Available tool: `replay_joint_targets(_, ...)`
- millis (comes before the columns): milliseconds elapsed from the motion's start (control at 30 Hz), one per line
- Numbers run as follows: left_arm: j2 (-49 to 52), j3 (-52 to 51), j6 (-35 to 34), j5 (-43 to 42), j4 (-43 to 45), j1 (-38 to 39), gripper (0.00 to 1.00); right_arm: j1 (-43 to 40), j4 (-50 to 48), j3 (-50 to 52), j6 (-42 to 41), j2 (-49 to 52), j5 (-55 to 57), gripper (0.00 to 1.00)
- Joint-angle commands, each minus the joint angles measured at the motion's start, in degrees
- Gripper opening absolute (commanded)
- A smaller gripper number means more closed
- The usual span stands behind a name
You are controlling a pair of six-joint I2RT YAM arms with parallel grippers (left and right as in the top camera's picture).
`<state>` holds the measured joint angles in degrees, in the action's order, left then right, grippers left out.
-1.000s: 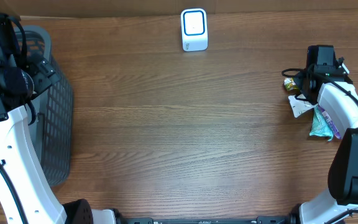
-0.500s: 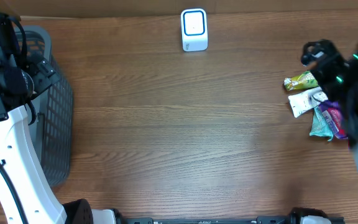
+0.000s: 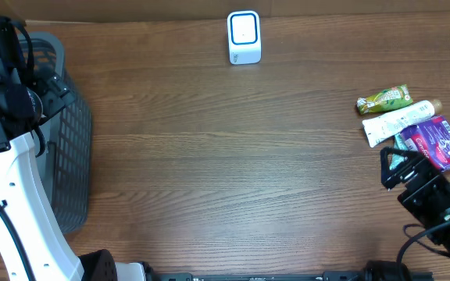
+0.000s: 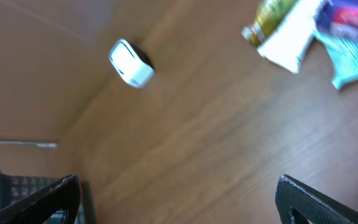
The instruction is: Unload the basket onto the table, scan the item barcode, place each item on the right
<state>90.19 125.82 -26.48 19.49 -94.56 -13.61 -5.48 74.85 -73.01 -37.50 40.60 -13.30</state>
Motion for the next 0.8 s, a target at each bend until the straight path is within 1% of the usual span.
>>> replay_joint_targets(0, 0.4, -0.1, -0.6, 0.0, 0.1, 0.1, 1.00, 0.3, 2.9, 0.2, 0.5, 0.0, 0.6, 1.00)
replay_joint_targets(167, 0.4, -0.1, -0.6, 0.0, 0.1, 0.1, 1.00, 0.9, 4.7, 1.0, 1.2, -0.3, 10.7, 1.00)
replay_joint_targets(267, 0.4, -0.1, -0.6, 0.0, 0.1, 0.1, 1.00, 0.9, -0.7, 3.7, 8.7, -0.6, 12.2, 1.00)
replay_joint_targets(400, 0.4, -0.1, -0.6, 0.0, 0.1, 0.1, 1.00, 1.0, -14.9, 11.1, 19.4, -4.3, 10.1, 1.00)
replay_joint_targets(600, 0.4, -0.1, -0.6, 0.0, 0.1, 0.1, 1.00, 1.5, -41.4, 28.7, 34.6, -14.0, 3.0, 1.00)
replay_joint_targets(767, 0.4, -0.1, -0.6, 0.0, 0.1, 0.1, 1.00, 3.8, -58.4, 44.7, 39.3, -23.5, 3.4, 1.00)
